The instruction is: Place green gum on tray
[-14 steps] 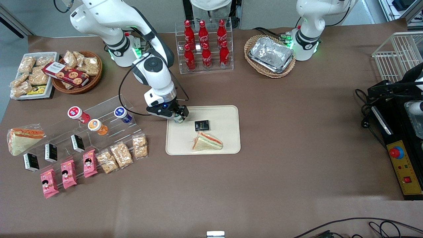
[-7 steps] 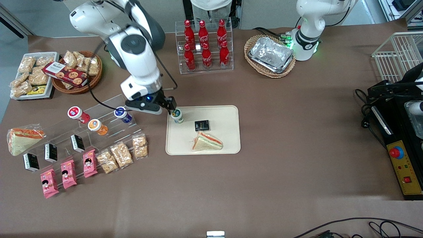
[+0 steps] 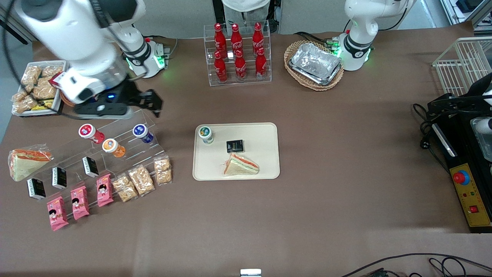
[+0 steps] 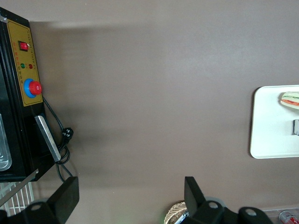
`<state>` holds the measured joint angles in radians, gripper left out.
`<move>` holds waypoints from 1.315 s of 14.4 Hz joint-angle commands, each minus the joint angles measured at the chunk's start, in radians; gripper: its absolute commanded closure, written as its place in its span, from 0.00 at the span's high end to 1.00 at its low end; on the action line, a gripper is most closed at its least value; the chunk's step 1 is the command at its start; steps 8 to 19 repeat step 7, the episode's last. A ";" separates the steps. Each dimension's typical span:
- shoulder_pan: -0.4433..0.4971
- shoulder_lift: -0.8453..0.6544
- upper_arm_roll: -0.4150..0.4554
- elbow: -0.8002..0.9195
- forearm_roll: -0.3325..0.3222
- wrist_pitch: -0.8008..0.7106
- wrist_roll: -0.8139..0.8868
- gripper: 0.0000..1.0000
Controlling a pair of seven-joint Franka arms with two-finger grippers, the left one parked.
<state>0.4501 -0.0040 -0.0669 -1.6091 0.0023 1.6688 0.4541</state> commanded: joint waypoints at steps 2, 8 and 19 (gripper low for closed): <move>-0.313 0.007 0.121 0.028 0.025 -0.027 -0.393 1.00; -0.327 0.019 0.007 0.029 0.021 -0.032 -0.546 1.00; -0.327 0.019 0.007 0.029 0.021 -0.032 -0.546 1.00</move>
